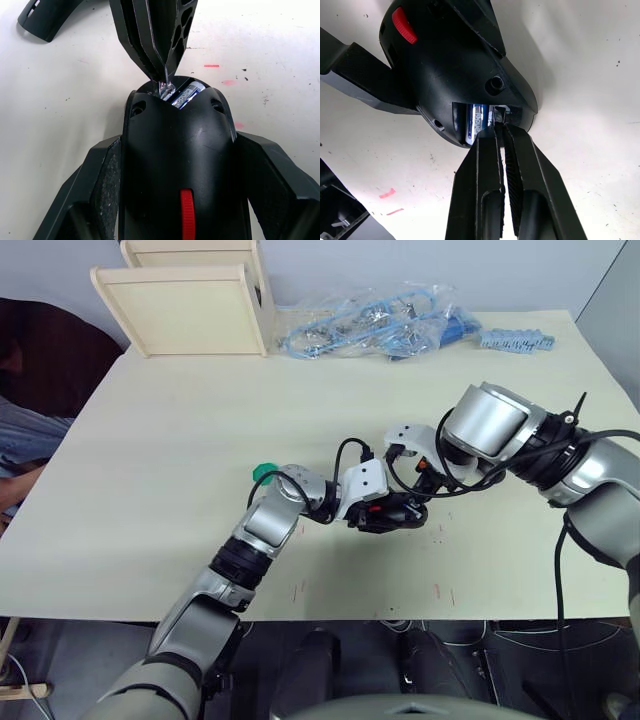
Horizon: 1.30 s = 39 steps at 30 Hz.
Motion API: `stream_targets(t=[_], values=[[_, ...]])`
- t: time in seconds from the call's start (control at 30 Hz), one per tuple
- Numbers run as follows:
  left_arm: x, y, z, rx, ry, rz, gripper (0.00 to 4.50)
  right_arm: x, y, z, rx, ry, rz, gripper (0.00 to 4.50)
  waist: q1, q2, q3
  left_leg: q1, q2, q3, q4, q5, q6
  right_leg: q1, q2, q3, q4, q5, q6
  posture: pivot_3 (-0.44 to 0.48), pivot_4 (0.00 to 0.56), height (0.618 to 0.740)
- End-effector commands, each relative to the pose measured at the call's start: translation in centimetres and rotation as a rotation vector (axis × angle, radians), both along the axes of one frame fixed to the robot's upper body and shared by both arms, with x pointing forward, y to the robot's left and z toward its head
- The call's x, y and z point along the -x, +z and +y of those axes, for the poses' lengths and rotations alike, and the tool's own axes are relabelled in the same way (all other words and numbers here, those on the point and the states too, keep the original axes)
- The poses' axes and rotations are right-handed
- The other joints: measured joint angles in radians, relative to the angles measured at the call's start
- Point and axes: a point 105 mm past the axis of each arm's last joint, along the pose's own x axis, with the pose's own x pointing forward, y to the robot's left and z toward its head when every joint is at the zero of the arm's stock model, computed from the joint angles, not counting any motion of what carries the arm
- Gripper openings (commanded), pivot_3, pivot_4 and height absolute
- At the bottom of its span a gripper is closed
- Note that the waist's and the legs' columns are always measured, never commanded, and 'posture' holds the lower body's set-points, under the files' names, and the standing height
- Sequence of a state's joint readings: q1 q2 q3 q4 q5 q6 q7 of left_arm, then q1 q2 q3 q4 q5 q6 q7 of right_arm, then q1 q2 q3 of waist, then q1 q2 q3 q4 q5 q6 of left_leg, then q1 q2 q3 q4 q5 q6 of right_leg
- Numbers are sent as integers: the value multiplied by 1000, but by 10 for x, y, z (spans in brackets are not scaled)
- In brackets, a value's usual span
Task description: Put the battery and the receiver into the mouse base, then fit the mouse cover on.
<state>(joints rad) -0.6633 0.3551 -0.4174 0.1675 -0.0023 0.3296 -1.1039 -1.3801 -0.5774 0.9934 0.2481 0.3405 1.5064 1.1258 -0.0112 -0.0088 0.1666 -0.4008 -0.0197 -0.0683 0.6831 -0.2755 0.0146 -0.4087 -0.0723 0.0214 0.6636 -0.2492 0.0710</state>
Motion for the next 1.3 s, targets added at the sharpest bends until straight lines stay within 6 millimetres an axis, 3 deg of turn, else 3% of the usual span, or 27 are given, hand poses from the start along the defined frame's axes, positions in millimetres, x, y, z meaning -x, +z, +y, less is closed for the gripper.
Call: stream_targets(t=[0.03,1.3], values=[[5,-8,-6,-5,-2,13,2858,5,10,12,-39,16,29,0,0,0,0,0,0,0,0,0,0,0,0,0,0,0,0,0,150,740],[6,-10,-10,7,3,12,2858,2,-7,9,63,44,24,0,0,1,0,0,-1,-1,0,0,0,0,0,-1,0,0,0,0,150,740]])
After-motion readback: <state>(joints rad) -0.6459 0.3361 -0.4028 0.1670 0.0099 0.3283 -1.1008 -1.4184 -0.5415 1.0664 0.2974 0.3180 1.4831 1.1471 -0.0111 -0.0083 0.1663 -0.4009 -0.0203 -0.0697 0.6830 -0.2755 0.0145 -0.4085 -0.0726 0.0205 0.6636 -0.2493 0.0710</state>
